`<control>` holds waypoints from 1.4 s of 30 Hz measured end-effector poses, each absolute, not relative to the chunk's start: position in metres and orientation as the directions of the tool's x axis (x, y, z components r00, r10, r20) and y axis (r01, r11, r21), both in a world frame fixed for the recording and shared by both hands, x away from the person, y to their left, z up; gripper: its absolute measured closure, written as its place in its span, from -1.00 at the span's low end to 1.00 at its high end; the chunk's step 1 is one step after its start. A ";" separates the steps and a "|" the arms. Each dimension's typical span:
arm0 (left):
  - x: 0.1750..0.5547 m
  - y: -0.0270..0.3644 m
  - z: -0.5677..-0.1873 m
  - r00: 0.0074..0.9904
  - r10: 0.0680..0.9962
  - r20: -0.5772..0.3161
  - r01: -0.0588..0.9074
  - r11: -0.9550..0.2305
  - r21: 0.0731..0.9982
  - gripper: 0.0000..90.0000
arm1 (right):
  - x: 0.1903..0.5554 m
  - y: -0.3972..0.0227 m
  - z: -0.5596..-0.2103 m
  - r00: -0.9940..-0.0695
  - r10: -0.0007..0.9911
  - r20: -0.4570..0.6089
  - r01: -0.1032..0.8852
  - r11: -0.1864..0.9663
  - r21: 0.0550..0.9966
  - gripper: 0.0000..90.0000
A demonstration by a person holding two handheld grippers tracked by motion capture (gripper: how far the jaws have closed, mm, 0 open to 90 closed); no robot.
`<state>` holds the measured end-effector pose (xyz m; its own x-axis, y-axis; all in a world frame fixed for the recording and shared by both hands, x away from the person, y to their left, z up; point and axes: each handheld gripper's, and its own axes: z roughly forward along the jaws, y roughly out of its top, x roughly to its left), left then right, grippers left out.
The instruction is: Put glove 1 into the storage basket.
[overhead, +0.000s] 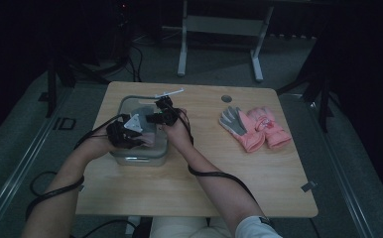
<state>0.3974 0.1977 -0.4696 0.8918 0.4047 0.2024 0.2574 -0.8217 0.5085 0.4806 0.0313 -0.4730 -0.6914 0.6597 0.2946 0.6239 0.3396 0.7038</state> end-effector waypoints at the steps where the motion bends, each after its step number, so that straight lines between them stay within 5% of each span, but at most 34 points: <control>1: 0.400 0.196 -0.473 0.896 0.404 0.185 0.269 -0.824 0.498 0.58 | 0.481 0.033 -0.477 -0.692 0.665 0.280 0.622 0.353 0.699 0.64; 21: 0.423 0.178 -0.500 0.922 0.349 0.168 0.274 -0.894 0.355 0.53 | 0.496 0.029 -0.481 -0.651 0.704 0.282 0.676 0.370 0.638 0.47; 27: 0.424 0.180 -0.496 0.902 0.407 0.142 0.324 -0.858 0.399 0.15 | 0.492 0.015 -0.474 -0.654 0.684 0.323 0.677 0.339 0.654 0.44; 28: 0.424 0.180 -0.496 0.897 0.419 0.144 0.335 -0.854 0.398 -0.08 | 0.490 0.011 -0.470 -0.661 0.675 0.329 0.672 0.335 0.660 0.44; 35: 0.418 0.176 -0.479 0.847 0.499 0.180 0.378 -0.806 0.456 -0.32 | 0.484 -0.006 -0.456 -0.678 0.655 0.333 0.650 0.323 0.688 0.44; 38: 0.415 0.176 -0.469 0.826 0.532 0.183 0.404 -0.787 0.466 -0.59 | 0.480 -0.021 -0.450 -0.685 0.644 0.341 0.641 0.310 0.702 0.44; 42: 0.410 0.179 -0.456 0.798 0.579 0.170 0.427 -0.740 0.519 -0.64 | 0.475 -0.034 -0.447 -0.702 0.635 0.324 0.627 0.333 0.705 0.43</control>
